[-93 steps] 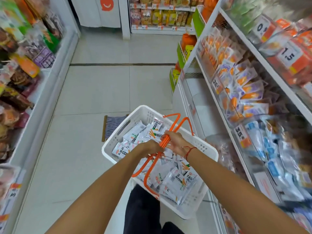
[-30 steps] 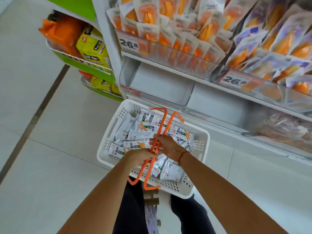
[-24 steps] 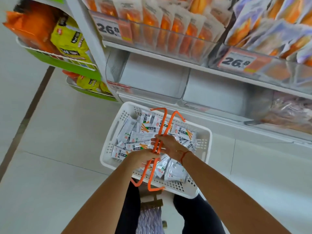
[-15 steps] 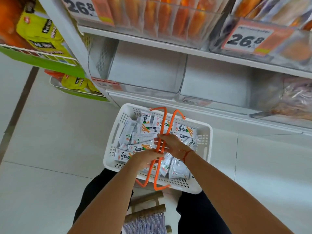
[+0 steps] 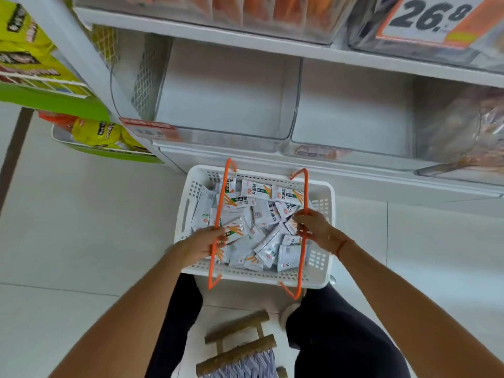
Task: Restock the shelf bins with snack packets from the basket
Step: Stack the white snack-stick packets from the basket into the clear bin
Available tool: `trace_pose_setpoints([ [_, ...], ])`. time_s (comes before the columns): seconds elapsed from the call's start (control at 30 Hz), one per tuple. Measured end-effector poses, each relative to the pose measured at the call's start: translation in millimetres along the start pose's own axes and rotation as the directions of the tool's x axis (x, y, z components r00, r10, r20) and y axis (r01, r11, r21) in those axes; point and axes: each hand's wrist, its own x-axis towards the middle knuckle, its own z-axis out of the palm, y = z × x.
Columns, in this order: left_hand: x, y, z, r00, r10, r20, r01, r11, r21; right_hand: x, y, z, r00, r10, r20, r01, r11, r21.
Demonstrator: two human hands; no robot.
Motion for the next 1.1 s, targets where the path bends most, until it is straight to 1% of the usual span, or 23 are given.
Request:
trace_pose_setpoints([
  [0.07, 1, -5, -13, 0.998, 0.018, -0.065, -0.019, 1.000, -0.007, -1, 4, -14, 0.997, -0.005, -0.075, 0.004, 1.000, -0.002],
  [0.13, 8, -11, -24, 0.980, 0.032, -0.196, -0.031, 0.999, 0.011, 4, 11, -32, 0.983, -0.012, -0.182, 0.004, 0.999, -0.042],
  [0.17, 13, -14, -30, 0.953, 0.059, -0.297, -0.044, 0.997, 0.058, 9, 16, -42, 0.967, -0.037, -0.251, 0.005, 0.992, -0.130],
  [0.2, 20, -16, -39, 0.910, 0.111, -0.400, -0.045, 0.984, 0.170, 12, 20, -51, 0.944, -0.083, -0.320, -0.007, 0.962, -0.272],
  [0.23, 25, -18, -48, 0.867, 0.173, -0.468, -0.019, 0.949, 0.316, 14, 24, -59, 0.914, -0.149, -0.377, -0.040, 0.892, -0.450],
  [0.27, 28, -19, -55, 0.829, 0.247, -0.501, 0.018, 0.884, 0.467, 14, 27, -63, 0.891, -0.223, -0.396, -0.071, 0.792, -0.607],
  [0.3, 27, -18, -58, 0.794, 0.335, -0.508, 0.028, 0.814, 0.580, 12, 27, -62, 0.872, -0.302, -0.386, -0.080, 0.690, -0.720],
  [0.33, 28, -16, -59, 0.751, 0.427, -0.503, 0.019, 0.748, 0.664, 11, 28, -58, 0.852, -0.373, -0.366, -0.074, 0.608, -0.791],
  [0.37, 28, -14, -58, 0.691, 0.533, -0.489, -0.002, 0.677, 0.736, 12, 26, -50, 0.838, -0.429, -0.338, -0.056, 0.547, -0.835],
  [0.4, 31, -12, -57, 0.647, 0.612, -0.454, -0.015, 0.606, 0.795, 16, 26, -39, 0.836, -0.465, -0.292, -0.017, 0.510, -0.860],
  [0.43, 34, -8, -54, 0.639, 0.644, -0.421, -0.026, 0.565, 0.825, 23, 26, -28, 0.847, -0.479, -0.232, 0.041, 0.493, -0.869],
  [0.47, 40, -5, -52, 0.668, 0.627, -0.401, -0.041, 0.569, 0.821, 32, 27, -16, 0.865, -0.474, -0.167, 0.098, 0.485, -0.869],
  [0.53, 56, 0, -44, 0.743, 0.567, -0.356, -0.098, 0.617, 0.780, 53, 32, 11, 0.900, -0.434, -0.049, 0.175, 0.462, -0.869],
  [0.6, 80, 6, -38, 0.783, 0.542, -0.306, -0.173, 0.662, 0.730, 77, 32, 37, 0.910, -0.412, 0.041, 0.225, 0.409, -0.885],
  [0.67, 109, 12, -36, 0.805, 0.535, -0.258, -0.220, 0.672, 0.707, 105, 32, 59, 0.893, -0.437, 0.108, 0.277, 0.344, -0.897],
  [0.73, 139, 15, -34, 0.829, 0.513, -0.223, -0.214, 0.660, 0.720, 133, 34, 76, 0.863, -0.486, 0.142, 0.302, 0.269, -0.915],
  [0.83, 178, 14, -30, 0.825, 0.515, -0.232, -0.199, 0.650, 0.734, 172, 41, 90, 0.811, -0.563, 0.161, 0.317, 0.190, -0.929],
  [0.9, 198, 10, -25, 0.786, 0.559, -0.264, -0.200, 0.635, 0.746, 192, 47, 94, 0.773, -0.613, 0.166, 0.319, 0.148, -0.936],
  [0.97, 214, 7, -23, 0.721, 0.642, -0.261, -0.230, 0.576, 0.784, 208, 54, 94, 0.723, -0.669, 0.174, 0.324, 0.106, -0.940],
  [1.03, 225, 5, -24, 0.668, 0.716, -0.204, -0.261, 0.482, 0.836, 219, 60, 92, 0.677, -0.713, 0.183, 0.350, 0.093, -0.932],
  [1.1, 235, 4, -28, 0.620, 0.774, -0.132, -0.228, 0.339, 0.913, 229, 65, 88, 0.622, -0.758, 0.193, 0.379, 0.076, -0.922],
])
